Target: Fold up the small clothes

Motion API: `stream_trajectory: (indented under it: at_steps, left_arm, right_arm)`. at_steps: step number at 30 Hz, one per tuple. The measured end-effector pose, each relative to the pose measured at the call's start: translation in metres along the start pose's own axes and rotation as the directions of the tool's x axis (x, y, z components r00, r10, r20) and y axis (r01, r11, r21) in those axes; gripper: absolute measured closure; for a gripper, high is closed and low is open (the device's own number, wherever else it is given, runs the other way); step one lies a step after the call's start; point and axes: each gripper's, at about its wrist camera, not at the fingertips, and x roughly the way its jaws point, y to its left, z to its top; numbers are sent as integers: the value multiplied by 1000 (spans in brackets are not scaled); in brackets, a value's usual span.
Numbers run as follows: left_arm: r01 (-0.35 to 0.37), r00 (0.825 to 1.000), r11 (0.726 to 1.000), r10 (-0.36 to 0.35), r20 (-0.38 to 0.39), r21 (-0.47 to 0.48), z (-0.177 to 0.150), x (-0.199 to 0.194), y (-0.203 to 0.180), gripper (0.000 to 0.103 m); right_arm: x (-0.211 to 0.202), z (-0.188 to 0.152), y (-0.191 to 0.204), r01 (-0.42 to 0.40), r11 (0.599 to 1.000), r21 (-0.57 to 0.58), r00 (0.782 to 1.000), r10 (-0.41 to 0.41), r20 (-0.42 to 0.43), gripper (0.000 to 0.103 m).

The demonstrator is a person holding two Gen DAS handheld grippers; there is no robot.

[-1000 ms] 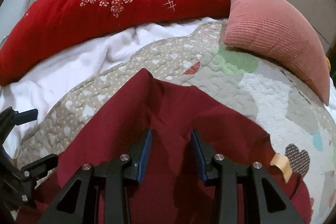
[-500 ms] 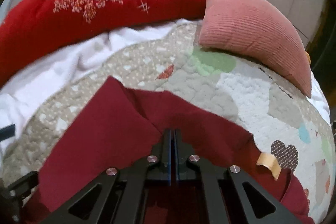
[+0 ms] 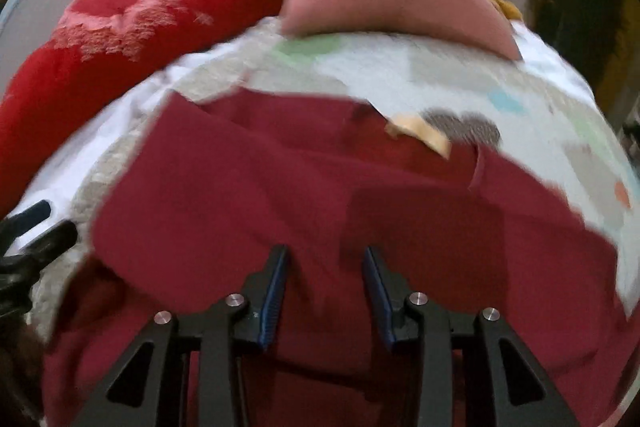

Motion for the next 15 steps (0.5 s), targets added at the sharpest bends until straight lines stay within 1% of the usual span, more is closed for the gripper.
stream_trajectory:
  at_steps: [2, 4, 7, 8, 9, 10, 11, 13, 15]
  left_arm:
    - [0, 1000, 1000, 0, 3, 16, 0, -1, -4, 1]
    - [3, 1000, 1000, -3, 8, 26, 0, -1, -7, 1]
    - [8, 1000, 999, -8, 12, 35, -1, -2, -10, 1]
    - [8, 1000, 999, -8, 13, 40, -1, -2, -11, 1]
    - [6, 1000, 999, -7, 13, 45, -1, -1, -12, 1]
    - [0, 1000, 999, -1, 10, 50, -1, 0, -13, 1]
    - [-4, 1000, 999, 4, 8, 52, -1, 0, -13, 1]
    - [-7, 1000, 999, 7, 3, 49, -2, 1, -13, 1]
    - [-6, 1000, 999, 6, 3, 47, -2, 1, -12, 1]
  right_arm:
    - [-4, 0, -2, -11, 1000, 13, 1000, 11, 3, 66]
    - [-13, 1, 0, 5, 1000, 5, 1000, -5, -2, 65]
    - [-31, -7, -13, 30, 999, 38, 999, -31, 30, 59]
    - [-31, -12, -20, 54, 997, 57, 998, -56, 23, 55]
    - [-25, -18, -28, 76, 995, 70, 997, -76, -10, 55]
    - [-22, -21, -31, 68, 995, 71, 998, -66, -22, 55]
    - [-25, -23, -34, 45, 997, 68, 999, -45, -2, 55]
    - [-39, -22, -40, 53, 996, 68, 999, -52, -13, 55]
    - [-59, -19, -57, 55, 994, 97, 998, -58, 25, 55]
